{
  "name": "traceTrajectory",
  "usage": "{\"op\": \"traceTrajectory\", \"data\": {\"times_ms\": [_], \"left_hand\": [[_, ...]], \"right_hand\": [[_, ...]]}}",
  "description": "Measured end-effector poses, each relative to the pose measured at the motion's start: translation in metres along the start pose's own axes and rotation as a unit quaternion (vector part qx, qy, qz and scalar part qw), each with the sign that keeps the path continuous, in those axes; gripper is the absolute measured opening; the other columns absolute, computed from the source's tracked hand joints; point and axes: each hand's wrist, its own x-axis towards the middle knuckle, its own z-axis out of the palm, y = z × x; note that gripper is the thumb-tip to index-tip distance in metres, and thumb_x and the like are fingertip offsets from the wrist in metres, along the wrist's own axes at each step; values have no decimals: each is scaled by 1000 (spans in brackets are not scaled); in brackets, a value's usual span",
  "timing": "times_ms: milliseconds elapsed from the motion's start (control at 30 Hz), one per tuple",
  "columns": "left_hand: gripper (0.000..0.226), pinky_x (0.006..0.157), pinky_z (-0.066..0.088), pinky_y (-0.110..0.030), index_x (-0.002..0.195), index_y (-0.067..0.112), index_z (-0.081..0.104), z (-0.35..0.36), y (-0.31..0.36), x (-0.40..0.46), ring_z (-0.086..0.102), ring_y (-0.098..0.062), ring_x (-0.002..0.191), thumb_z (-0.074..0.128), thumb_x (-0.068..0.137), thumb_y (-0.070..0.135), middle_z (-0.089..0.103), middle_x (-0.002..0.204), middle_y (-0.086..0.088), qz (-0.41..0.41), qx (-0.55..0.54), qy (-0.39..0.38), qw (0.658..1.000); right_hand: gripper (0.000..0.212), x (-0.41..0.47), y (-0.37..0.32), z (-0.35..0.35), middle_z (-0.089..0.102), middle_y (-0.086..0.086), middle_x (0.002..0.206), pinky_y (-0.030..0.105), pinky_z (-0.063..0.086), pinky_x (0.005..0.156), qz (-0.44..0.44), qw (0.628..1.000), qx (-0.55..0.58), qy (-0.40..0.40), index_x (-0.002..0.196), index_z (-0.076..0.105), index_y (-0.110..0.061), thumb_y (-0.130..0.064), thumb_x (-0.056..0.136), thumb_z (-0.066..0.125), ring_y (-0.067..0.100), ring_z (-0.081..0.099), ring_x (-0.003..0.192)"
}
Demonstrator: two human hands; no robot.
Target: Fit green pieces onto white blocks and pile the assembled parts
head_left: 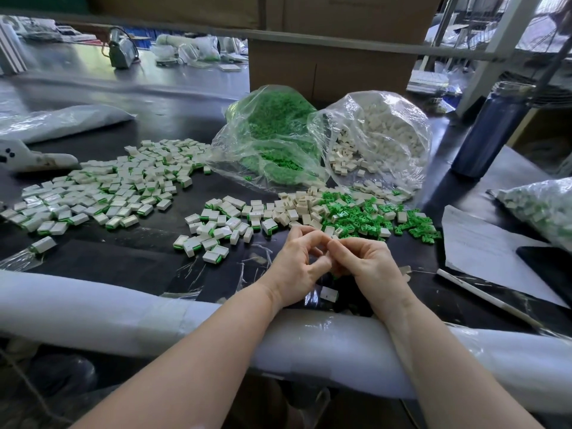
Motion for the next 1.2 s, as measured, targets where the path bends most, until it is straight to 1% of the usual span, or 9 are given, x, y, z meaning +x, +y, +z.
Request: {"op": "traceTrajectory", "data": {"times_ms": [100,233,400,567,733,900,967,1033,1200], "left_hand": [[7,81,52,-22,93,11,62,-1,-2,1,54,-15,86,62,87,14,40,112,-5,-10,1,33,999],[7,77,49,-16,91,13,61,0,-3,2,52,-12,82,64,86,16,41,112,-2,-16,13,39,999],[10,72,45,-8,90,8,64,2,-3,2,50,-7,79,66,84,15,42,107,1,-18,34,40,998],[10,77,53,-24,93,6,65,0,-3,2,60,-17,81,64,86,14,58,97,-2,-33,42,67,996],[8,73,55,-26,94,17,64,-4,-5,1,64,-16,76,60,89,12,65,83,0,-74,17,158,984],[22,74,52,-22,107,12,67,-14,-13,4,60,-9,70,57,89,5,63,80,5,-110,20,307,945],[25,80,45,-17,112,11,66,-17,-14,5,59,-10,82,58,89,6,63,99,-1,-117,45,333,934],[32,93,37,-17,121,6,59,-19,-15,6,55,-19,108,57,90,9,51,128,-9,-140,88,319,933],[48,106,14,-17,140,7,38,-14,-14,5,13,-14,143,49,94,14,15,156,3,-154,198,223,942]], "right_hand": [[6,2,1,-3,73,-1,73,18,51,61,-25,998,-31,43,84,72,-16,-16,81,67,9,67,68],[14,2,2,-6,72,-1,75,15,50,67,-73,989,-93,86,77,72,-16,-2,76,72,8,65,70],[11,3,2,-4,62,2,73,10,43,58,-64,982,-161,75,76,65,-10,0,80,69,-3,53,58],[10,3,1,-4,64,1,75,12,46,62,-56,980,-163,97,77,65,-12,-4,82,68,3,56,64],[16,4,4,-11,61,-8,68,6,42,60,-49,960,-205,187,72,64,-18,-7,82,69,1,55,63],[15,8,10,-18,57,-6,63,18,39,58,3,947,-221,232,70,64,-16,-9,82,69,5,49,60],[14,8,11,-18,57,-6,62,22,39,61,13,946,-223,236,71,64,-16,-10,82,69,6,49,60],[12,8,10,-18,58,-4,65,27,43,67,25,945,-229,233,72,65,-16,-10,82,69,10,51,63],[14,7,10,-16,61,0,65,24,43,66,46,947,-248,198,74,68,-16,-4,81,68,14,54,63]]}}
